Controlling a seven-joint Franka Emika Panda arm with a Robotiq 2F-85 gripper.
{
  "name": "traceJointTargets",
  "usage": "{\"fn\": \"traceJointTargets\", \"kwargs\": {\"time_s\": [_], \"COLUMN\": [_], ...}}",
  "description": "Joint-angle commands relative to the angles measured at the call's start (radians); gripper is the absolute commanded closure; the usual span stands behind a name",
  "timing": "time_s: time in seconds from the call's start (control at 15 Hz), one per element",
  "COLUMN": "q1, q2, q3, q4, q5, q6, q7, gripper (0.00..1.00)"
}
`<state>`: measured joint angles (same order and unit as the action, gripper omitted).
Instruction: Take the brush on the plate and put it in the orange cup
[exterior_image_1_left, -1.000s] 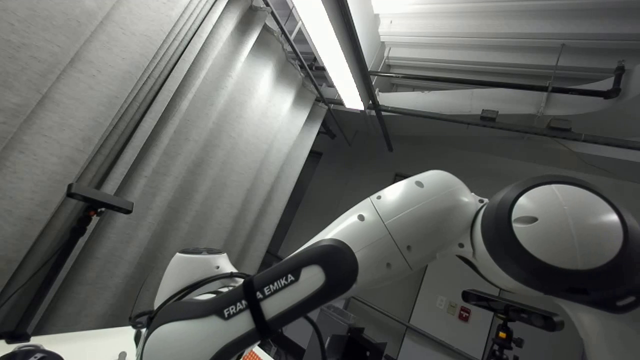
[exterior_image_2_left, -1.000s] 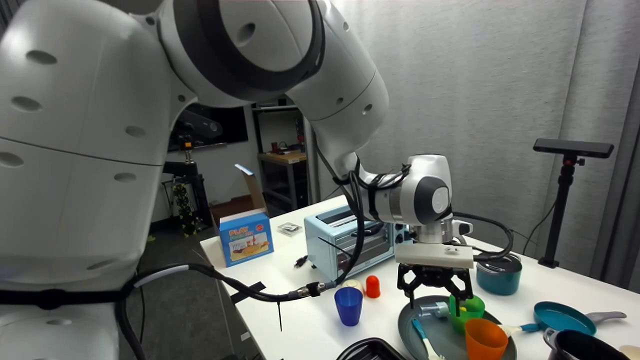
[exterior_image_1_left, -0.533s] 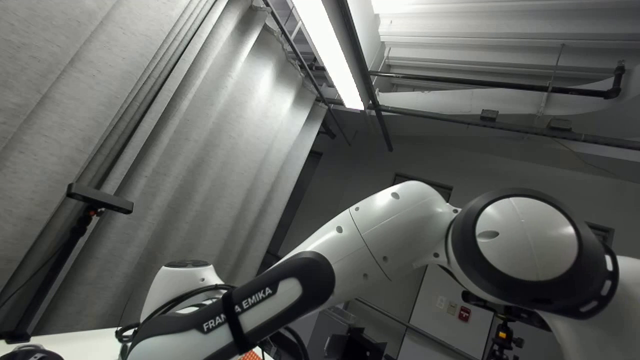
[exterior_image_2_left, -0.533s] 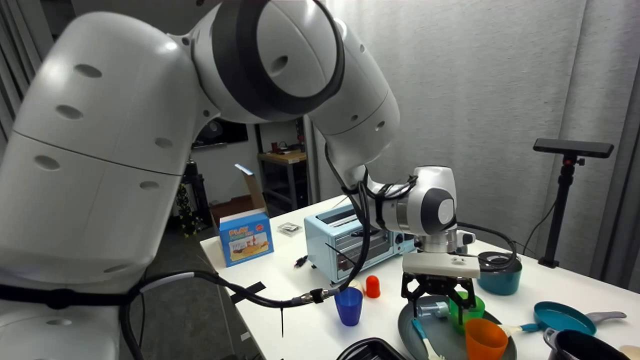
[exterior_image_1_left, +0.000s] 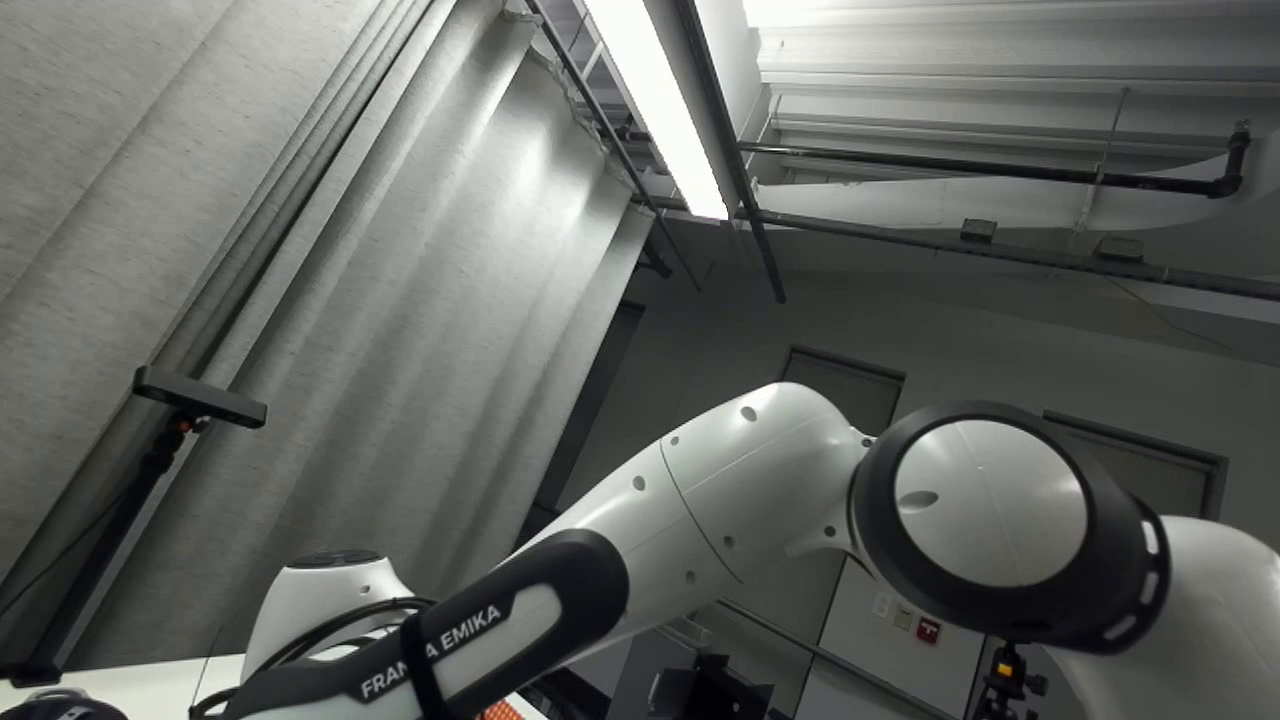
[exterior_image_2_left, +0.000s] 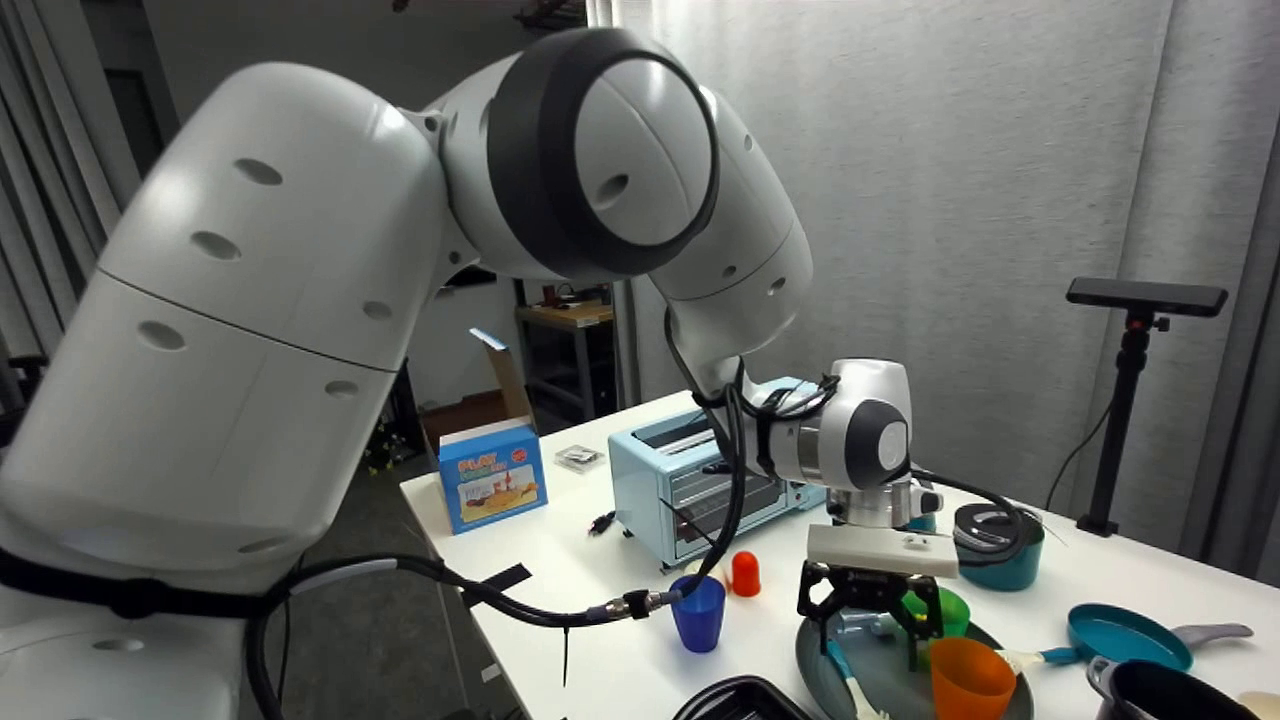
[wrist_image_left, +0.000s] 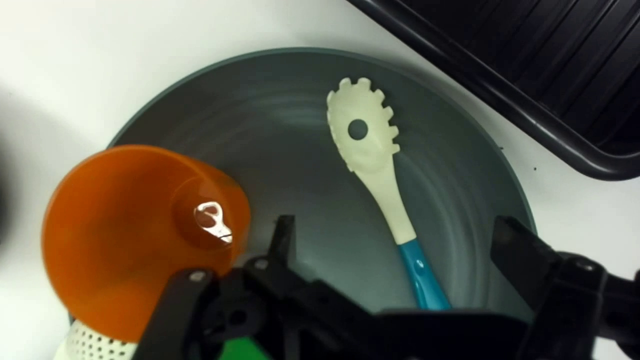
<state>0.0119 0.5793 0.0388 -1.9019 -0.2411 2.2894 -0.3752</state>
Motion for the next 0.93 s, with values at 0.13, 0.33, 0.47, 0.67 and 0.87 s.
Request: {"fn": "traceJointTargets", "kwargs": {"time_s": [0.13,0.33,0.47,0.67,0.87], "q1": [-0.011,-0.011,-0.012,-0.015,-0.015], "q2": [0.062,0.083,0.098,0.121,0.141], "q3": [0.022,0.024,0.025,0.029,0.031], "q4": [0.078,0.097,0.112,0.133,0.151], "q5": [0.013,0.013,0.013,0.016,0.019], "q6": [-0.059,-0.064,-0.070,-0.073,-0.077], "q7": [-0.030,-0.030,-0.033,-0.037,-0.040], "gripper": [0.00,0.00,0.00,0.00,0.00]}}
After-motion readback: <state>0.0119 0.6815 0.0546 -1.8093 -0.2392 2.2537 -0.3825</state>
